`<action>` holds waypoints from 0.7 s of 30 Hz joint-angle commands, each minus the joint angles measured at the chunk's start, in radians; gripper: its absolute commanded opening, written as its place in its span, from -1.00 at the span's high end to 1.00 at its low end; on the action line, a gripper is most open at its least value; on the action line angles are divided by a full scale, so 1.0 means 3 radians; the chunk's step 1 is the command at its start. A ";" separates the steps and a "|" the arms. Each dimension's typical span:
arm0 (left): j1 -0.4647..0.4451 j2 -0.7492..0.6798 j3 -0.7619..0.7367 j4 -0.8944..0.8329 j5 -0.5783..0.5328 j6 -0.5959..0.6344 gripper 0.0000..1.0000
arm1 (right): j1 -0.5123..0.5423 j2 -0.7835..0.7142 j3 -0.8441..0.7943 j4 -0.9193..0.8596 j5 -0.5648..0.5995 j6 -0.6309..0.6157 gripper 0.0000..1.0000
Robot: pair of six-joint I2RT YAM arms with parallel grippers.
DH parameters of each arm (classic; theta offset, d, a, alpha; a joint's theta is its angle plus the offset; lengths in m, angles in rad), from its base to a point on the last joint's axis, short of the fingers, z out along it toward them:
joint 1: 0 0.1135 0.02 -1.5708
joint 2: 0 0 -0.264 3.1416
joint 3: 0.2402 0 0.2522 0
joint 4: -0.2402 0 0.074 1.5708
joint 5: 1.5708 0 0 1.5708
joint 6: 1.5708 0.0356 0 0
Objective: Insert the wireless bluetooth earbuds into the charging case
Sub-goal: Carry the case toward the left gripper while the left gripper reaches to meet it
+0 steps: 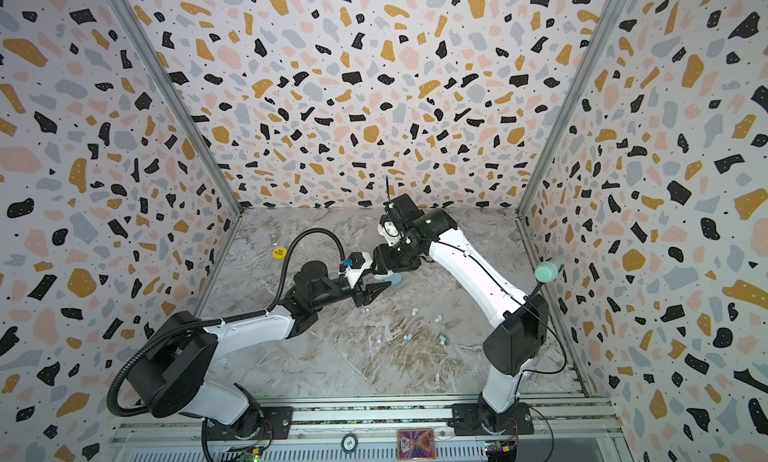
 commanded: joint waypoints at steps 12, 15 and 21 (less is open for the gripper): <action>-0.0035 -0.0011 0.0084 0.0276 -0.0007 -0.0024 -0.13 | 0.0019 -0.0034 0.0087 -0.0065 -0.0041 0.0019 -0.03; -0.0035 -0.0006 0.0085 0.0266 -0.0002 -0.0023 -0.05 | 0.0022 -0.0034 0.0086 -0.0056 -0.0051 0.0025 -0.04; -0.0034 0.0006 0.0094 0.0247 0.0007 -0.0024 0.06 | 0.0020 -0.0043 0.0075 -0.0050 -0.0056 0.0027 -0.03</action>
